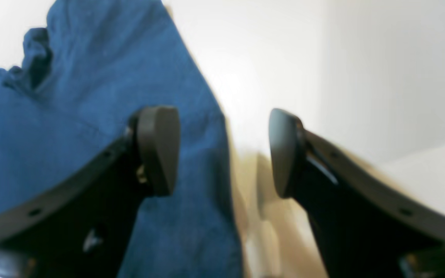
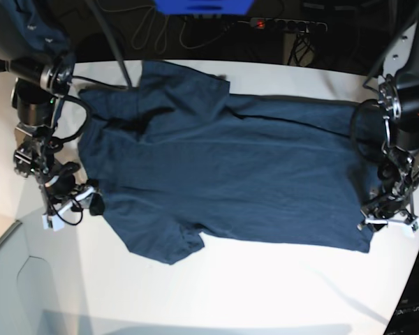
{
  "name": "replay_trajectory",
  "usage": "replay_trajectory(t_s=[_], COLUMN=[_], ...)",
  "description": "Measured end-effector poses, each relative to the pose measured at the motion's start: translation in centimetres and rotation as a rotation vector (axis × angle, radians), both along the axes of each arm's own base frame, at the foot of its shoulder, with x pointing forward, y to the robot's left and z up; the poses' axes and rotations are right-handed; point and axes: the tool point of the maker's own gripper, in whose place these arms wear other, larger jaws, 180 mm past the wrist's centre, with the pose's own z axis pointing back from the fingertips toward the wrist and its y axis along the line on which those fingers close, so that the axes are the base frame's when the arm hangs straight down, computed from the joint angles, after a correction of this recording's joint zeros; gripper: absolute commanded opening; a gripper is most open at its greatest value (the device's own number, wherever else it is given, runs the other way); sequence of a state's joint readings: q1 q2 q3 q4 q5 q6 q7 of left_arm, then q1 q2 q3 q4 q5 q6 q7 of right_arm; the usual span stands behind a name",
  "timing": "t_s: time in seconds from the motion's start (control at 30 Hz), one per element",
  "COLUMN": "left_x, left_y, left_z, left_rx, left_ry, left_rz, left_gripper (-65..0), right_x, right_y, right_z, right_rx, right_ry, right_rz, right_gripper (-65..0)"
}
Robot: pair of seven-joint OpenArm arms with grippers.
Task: Layout the t-shirt on the table in an organized manner, then fold the t-shirt properly
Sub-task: 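Move the left gripper down the shirt side and grasp the hem edge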
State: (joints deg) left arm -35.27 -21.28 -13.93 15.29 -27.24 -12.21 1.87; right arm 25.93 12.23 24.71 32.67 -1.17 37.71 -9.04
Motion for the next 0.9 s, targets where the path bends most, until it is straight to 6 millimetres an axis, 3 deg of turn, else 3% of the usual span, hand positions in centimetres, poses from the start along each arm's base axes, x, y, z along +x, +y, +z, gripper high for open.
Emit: replay_trajectory(t_s=[0.1,0.3,0.47,0.57,0.67,0.77,0.83,0.9], left_x=[0.0,-2.4,-1.9,-2.0,-2.8,-2.8,-2.6,-2.5], left_y=[0.2,0.3,1.8,1.9,2.6,2.4,2.2,2.4], left_z=[0.1,-2.3,-1.0,-1.0,-1.4,-1.5,-1.4,-1.2], left_rx=[0.005,0.005,0.028,0.026,0.037,0.034,0.032,0.036], left_ry=[-0.007,0.054,0.03,0.032,0.046,0.048,0.044,0.038], left_rz=[0.005,0.003,0.02,0.01,0.018,0.019,0.018,0.021], left_gripper=[-34.7,-34.7,-34.7,-34.7,-34.7,-34.7,-34.7,-34.7], right_x=[-0.1,-1.4,-1.5,-3.4,-5.3,-4.0,-2.6,-2.2], right_y=[0.5,-0.1,-1.6,-3.2,-2.1,0.2,-0.1,-0.8], right_z=[-0.2,-1.2,-0.5,1.1,0.6,1.5,2.7,2.4], right_rx=[0.009,0.0,-0.04,-0.132,-0.165,-0.13,-0.119,-0.109], right_ry=[0.0,0.023,0.013,-0.056,-0.041,-0.085,-0.123,-0.111], right_rz=[0.001,-0.004,-0.006,-0.005,0.019,0.034,0.022,0.009], right_gripper=[-28.1,-28.1,-28.2,-28.1,-28.1,-28.1,-28.1,-28.1])
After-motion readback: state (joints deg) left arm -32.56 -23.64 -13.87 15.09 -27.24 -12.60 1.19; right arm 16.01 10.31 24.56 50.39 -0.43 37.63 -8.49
